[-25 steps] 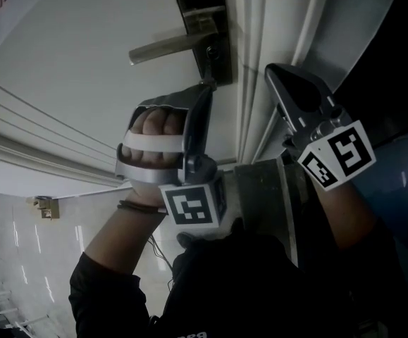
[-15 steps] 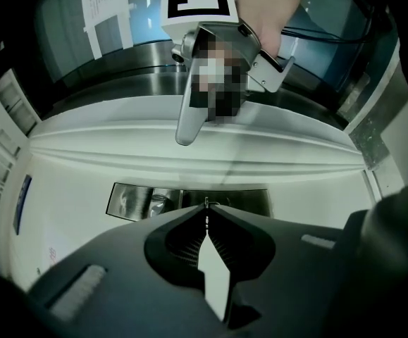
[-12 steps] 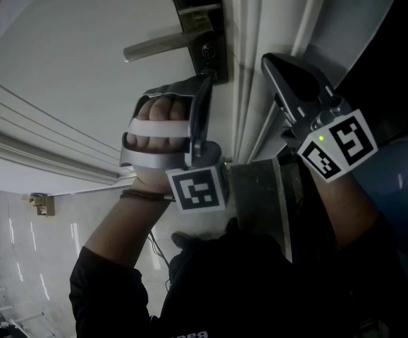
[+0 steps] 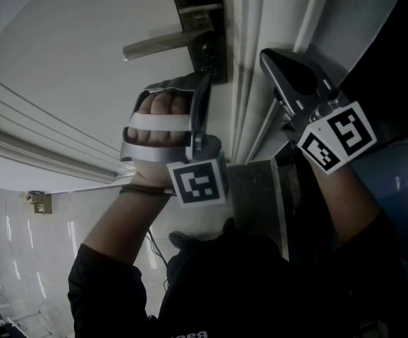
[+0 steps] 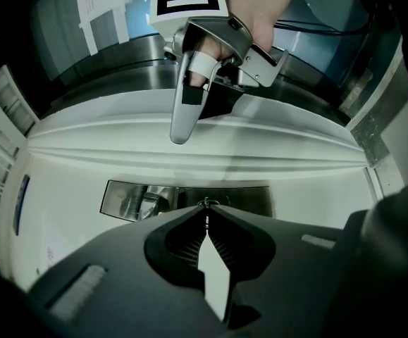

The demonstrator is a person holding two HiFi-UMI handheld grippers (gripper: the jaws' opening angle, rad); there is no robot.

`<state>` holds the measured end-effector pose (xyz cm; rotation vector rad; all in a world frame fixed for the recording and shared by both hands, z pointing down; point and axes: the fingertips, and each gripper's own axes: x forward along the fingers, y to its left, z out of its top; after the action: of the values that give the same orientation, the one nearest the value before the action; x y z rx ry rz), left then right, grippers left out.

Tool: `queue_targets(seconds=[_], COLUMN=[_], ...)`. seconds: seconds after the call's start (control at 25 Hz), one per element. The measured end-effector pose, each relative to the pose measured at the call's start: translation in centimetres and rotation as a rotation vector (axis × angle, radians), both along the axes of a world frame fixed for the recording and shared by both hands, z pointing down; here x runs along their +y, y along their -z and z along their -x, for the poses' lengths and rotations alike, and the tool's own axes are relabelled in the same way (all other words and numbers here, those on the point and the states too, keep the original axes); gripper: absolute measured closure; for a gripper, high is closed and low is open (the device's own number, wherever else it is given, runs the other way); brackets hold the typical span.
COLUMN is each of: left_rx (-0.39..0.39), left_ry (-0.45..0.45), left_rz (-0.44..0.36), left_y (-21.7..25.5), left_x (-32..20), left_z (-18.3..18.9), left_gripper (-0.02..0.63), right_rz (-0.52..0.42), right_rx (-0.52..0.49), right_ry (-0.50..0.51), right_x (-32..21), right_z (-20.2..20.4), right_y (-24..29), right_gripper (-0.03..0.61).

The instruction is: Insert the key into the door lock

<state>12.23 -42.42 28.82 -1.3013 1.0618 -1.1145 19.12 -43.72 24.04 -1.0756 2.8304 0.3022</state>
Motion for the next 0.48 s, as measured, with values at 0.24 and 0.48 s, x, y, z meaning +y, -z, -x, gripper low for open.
queue_targets(seconds=[0.24,0.48], left_rx=[-0.003,-0.01], left_ry=[0.004,0.005], left_rz=[0.006,0.015], left_y=[0.0,-0.2], left_x=[-0.4,-0.7], left_z=[-0.2,-0.3], left_gripper=[0.583,0.583], right_rz=[0.023,0.03], right_rx=[0.011,0.023], right_ry=[-0.021,-0.044], right_x=[-1.1,-1.9], right_z=[-0.4,-0.8], right_y=[-0.2,-0.5], right_gripper=[0.575,0.575])
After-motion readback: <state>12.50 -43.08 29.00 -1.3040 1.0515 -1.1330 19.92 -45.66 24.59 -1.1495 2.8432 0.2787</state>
